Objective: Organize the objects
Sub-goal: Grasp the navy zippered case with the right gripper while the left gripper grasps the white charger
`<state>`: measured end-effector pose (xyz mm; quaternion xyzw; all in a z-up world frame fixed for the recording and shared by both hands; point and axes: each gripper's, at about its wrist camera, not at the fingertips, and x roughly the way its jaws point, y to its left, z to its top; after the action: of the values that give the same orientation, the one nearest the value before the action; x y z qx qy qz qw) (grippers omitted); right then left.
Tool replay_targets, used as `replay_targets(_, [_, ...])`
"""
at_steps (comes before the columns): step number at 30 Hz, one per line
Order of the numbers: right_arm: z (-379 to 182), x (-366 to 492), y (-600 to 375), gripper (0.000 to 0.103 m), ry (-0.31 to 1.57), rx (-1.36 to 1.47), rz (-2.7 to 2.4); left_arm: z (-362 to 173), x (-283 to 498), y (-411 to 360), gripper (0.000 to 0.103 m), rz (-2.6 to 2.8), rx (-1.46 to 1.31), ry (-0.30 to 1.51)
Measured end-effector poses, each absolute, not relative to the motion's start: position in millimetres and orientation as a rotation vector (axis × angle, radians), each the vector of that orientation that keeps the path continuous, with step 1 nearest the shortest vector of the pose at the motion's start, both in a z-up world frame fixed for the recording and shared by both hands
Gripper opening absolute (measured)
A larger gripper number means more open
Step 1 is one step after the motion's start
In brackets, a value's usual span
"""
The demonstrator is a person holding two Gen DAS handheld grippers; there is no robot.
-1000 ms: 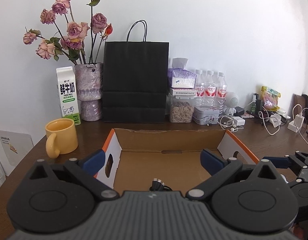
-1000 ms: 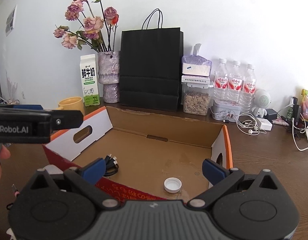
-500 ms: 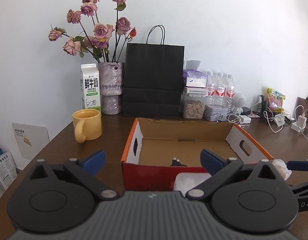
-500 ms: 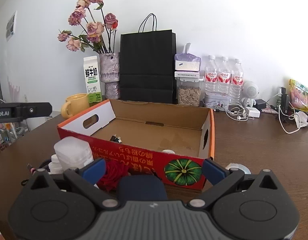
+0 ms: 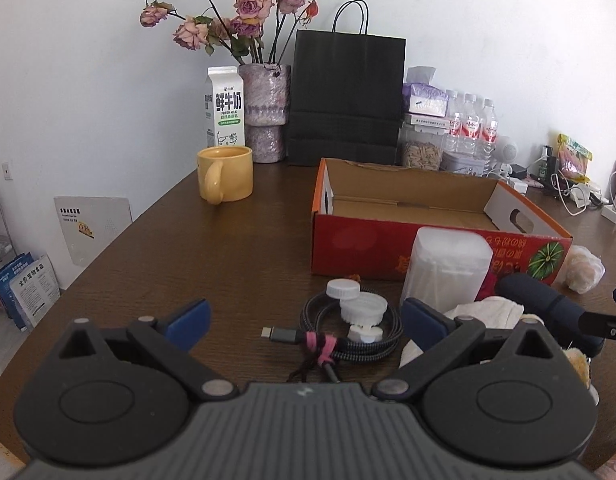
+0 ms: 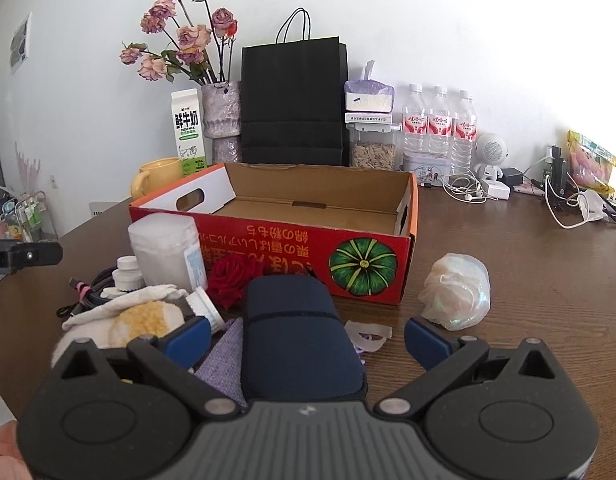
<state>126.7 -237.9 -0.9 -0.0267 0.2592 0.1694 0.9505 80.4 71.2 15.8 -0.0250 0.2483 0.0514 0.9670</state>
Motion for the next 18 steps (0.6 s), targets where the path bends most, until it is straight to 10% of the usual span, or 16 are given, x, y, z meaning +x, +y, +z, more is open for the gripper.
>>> replay_targets(18, [-8.3, 165.4, -227.4, 0.103, 0.646, -0.157, 0.379, 8.3, 102.8, 76.2, 0.103, 0.088, -0.024, 0.561])
